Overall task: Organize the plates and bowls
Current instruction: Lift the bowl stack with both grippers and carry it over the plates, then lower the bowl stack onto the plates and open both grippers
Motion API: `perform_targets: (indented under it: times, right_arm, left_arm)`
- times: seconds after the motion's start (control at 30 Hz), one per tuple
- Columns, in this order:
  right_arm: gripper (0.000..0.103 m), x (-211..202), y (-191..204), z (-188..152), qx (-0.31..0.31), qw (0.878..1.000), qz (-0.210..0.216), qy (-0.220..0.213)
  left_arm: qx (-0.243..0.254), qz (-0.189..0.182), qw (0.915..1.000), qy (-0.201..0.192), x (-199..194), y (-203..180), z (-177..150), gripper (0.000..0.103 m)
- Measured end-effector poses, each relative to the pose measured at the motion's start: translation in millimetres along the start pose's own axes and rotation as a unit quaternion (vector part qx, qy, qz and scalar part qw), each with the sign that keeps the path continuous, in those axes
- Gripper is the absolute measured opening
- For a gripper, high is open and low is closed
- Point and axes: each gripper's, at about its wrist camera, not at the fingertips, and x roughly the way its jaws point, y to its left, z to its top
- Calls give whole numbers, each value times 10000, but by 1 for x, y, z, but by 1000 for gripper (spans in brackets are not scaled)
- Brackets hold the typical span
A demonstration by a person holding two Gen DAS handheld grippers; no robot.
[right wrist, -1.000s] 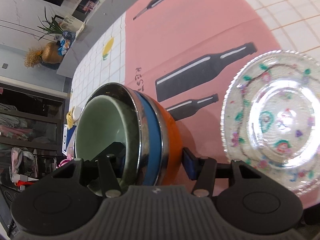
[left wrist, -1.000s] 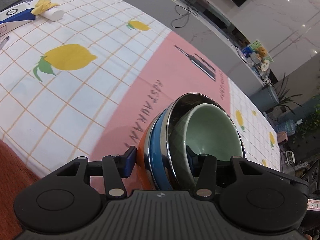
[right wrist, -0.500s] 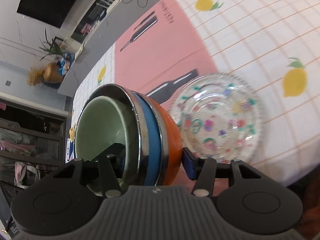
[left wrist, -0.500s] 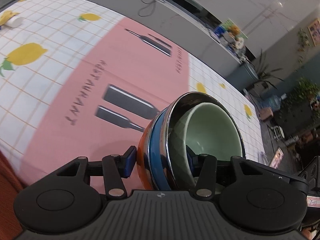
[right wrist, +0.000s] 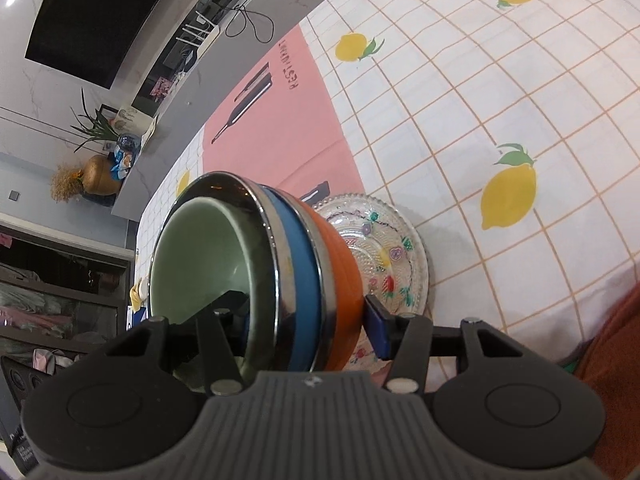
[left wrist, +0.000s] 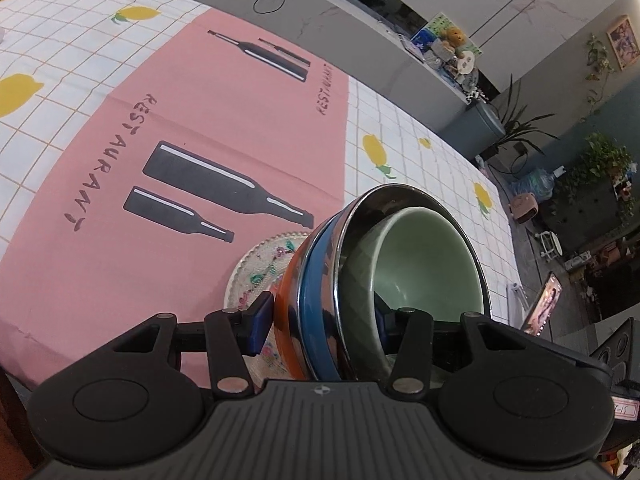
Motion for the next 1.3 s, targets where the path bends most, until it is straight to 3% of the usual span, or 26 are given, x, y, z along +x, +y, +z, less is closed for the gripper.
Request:
perform_targets:
  times: [0.4,0.77,0.9,1.03,1.17,1.3]
  right_arm:
    - [52,25,-11,12,58,9998,-145,144]
    - [56,25,-10,11,-40,9998,-157,83]
    - [60,24,-9,9,-22,9999,-128,56]
    - [75,15,-3,8,-171,9997,-159,-95]
    - [78,6,5,6,-367,9984,-366,-232]
    - [78,-11,20,0,-726,9944,-538,-541]
  left_arm:
    - [-64,78,9997,222,24,7,3,55]
    - [298,71,9995,116,20,2,0,55]
    - [375,74,9993,-41,15,1,0,59]
    - [279,56,9996,-93,11,7,1,65]
    - [274,-25,9993,-259,-1,5,3,65]
    - [551,13,9959,-716,-27,-5,4,65]
